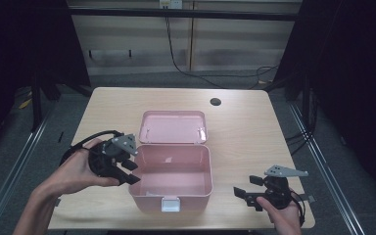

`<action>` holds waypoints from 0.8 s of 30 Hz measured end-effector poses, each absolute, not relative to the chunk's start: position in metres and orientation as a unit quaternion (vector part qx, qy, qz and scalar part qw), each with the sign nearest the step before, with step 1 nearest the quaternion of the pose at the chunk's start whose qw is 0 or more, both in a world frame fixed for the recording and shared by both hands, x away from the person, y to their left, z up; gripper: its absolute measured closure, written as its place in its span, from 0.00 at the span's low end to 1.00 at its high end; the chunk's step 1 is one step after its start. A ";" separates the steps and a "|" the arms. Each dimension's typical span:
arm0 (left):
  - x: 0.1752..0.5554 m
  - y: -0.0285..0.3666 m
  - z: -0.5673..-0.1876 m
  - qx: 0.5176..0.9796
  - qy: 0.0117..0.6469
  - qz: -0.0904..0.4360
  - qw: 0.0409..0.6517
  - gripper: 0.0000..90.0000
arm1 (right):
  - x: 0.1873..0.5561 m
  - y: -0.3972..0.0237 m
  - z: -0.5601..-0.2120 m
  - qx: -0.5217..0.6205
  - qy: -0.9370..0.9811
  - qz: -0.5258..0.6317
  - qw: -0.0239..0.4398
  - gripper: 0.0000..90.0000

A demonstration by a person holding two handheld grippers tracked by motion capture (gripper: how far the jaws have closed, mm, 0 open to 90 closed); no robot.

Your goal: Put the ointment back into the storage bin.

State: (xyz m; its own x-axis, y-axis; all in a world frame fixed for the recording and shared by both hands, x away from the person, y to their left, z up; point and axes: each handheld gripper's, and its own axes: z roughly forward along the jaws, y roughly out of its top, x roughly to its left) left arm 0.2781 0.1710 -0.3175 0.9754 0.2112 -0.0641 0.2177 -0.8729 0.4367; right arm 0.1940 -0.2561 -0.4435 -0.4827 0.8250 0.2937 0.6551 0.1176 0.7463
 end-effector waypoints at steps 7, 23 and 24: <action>0.278 0.199 -0.320 0.954 0.152 0.004 0.257 0.47 | 0.194 -0.256 -0.444 0.500 0.741 0.437 0.097 0.20; 0.272 0.245 -0.352 0.929 0.232 0.015 0.289 0.40 | 0.193 -0.256 -0.443 0.502 0.741 0.436 0.098 0.20; 0.271 0.248 -0.356 0.926 0.238 0.020 0.293 0.41 | 0.193 -0.256 -0.443 0.502 0.741 0.436 0.097 0.20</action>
State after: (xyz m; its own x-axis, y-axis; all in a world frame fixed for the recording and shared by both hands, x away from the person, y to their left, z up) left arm 0.2706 0.2477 -0.3555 0.8860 0.4523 -0.1017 0.4283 -0.7146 0.5531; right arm 0.1932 -0.2563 -0.4433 -0.4764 0.8287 0.2938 0.6595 0.1159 0.7427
